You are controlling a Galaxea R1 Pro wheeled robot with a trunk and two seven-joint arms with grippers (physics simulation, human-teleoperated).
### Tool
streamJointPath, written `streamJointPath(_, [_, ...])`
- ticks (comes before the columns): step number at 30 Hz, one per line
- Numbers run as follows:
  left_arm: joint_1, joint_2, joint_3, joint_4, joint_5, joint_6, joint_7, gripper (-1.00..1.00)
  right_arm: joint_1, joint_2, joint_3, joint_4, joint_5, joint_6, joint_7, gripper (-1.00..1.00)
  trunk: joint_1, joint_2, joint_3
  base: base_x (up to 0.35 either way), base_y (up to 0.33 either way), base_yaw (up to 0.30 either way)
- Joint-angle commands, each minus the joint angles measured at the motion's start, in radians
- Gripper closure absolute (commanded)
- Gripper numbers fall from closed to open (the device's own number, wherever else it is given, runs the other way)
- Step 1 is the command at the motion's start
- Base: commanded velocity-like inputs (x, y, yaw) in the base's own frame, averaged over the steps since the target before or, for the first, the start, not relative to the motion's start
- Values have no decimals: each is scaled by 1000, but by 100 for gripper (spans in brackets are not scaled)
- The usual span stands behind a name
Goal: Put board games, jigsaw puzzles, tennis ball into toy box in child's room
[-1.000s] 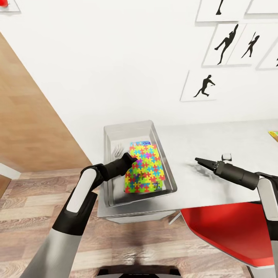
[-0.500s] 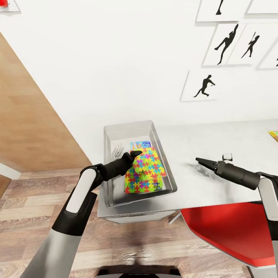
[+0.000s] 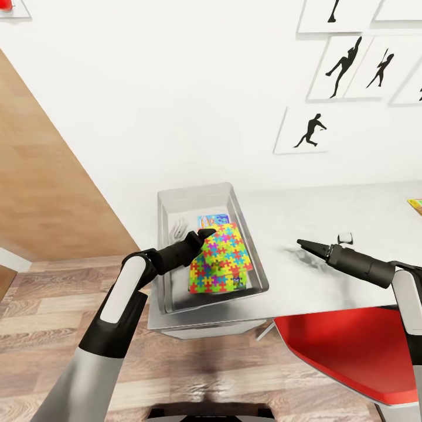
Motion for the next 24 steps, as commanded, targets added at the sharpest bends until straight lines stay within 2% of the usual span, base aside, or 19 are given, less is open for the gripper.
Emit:
streamJointPath(1, [-1,0,0,-2,11,0,10,-100,-1,0,-1,0,4,3,6,-100,1,-2,-1,0,0,0])
streamJointPath(5, [0,0,1,-12,17,1,12,-100,-1,0,-1,0,3,3,6,-100,1,-2,-1,0,0,0])
streamJointPath(9, [1,6,3,-35,58,3,19,-100,-1,0,-1,0,4,3,6,-100,1,-2,-1,0,0,0])
streamJointPath(10, [1,6,3,-35,58,3,19,-100,-1,0,-1,0,4,3,6,-100,1,-2,-1,0,0,0])
streamJointPath(14, [2,10,2,-48,121,3,44,-100,-1,0,-1,0,4,3,7,-100,1,-2,-1,0,0,0])
streamJointPath(15, [2,10,2,-48,121,3,44,-100,-1,0,-1,0,4,3,7,-100,1,-2,-1,0,0,0])
streamJointPath(19, [6,12,4,-61,173,3,82,-100,-1,0,-1,0,4,3,7,-100,1,-2,-1,0,0,0])
streamJointPath(20, [6,12,4,-61,173,3,82,-100,-1,0,-1,0,4,3,7,-100,1,-2,-1,0,0,0])
streamJointPath(24, [15,12,6,-79,214,3,124,-100,-1,0,-1,0,4,3,7,-100,1,-2,-1,0,0,0])
